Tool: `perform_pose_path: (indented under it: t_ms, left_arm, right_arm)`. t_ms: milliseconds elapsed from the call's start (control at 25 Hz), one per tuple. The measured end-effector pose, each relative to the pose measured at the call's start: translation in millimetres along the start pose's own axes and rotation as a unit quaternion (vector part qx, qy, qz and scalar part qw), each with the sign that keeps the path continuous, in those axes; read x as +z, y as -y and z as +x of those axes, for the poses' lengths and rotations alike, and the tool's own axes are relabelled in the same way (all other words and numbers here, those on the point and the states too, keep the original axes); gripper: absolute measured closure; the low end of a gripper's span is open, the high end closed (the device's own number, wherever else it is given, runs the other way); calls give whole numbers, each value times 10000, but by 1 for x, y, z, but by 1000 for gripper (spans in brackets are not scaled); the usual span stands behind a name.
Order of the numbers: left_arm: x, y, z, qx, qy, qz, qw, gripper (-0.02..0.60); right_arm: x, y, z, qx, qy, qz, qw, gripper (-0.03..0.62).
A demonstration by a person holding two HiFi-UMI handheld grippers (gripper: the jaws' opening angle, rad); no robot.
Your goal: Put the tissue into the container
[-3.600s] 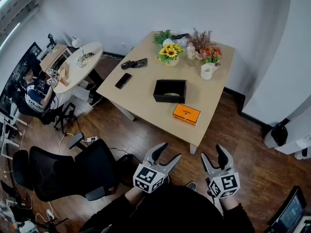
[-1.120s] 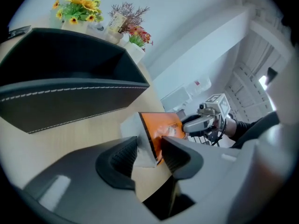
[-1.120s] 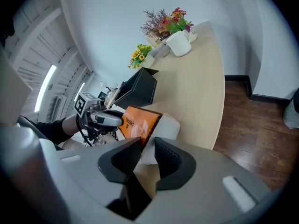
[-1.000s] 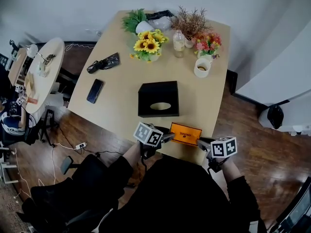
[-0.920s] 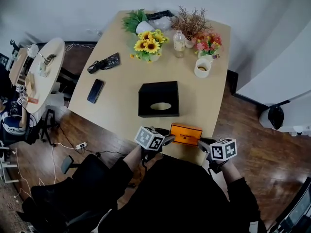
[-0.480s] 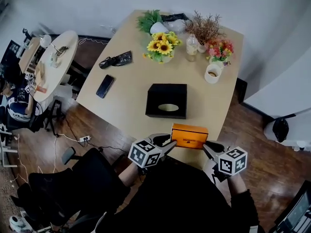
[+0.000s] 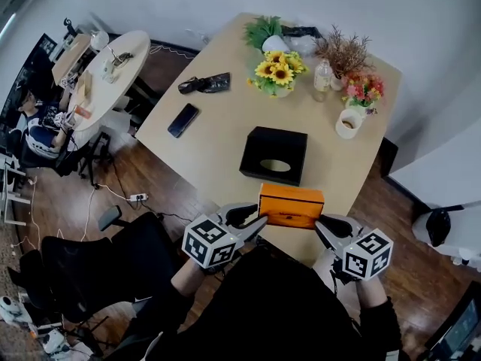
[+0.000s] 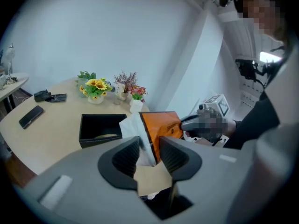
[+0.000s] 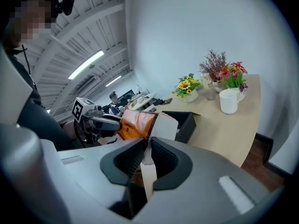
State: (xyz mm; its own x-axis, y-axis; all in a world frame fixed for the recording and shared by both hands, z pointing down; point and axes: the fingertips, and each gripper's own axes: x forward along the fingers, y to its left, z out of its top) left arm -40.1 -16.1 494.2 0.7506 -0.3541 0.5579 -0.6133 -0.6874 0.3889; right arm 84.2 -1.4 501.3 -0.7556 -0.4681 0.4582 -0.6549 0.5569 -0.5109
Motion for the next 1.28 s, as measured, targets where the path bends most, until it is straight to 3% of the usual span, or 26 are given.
perform_pose_path:
  t_ms: [680,1280]
  left_arm:
    - [38,-2,-34,609,458,200,9969,466]
    - [68,-95,-15,181,616,-49,9979,468]
  right_arm:
    - [50,-19,5,505,315,-522,9969,546]
    - [93,14,75,-274,408,-238,9985,549]
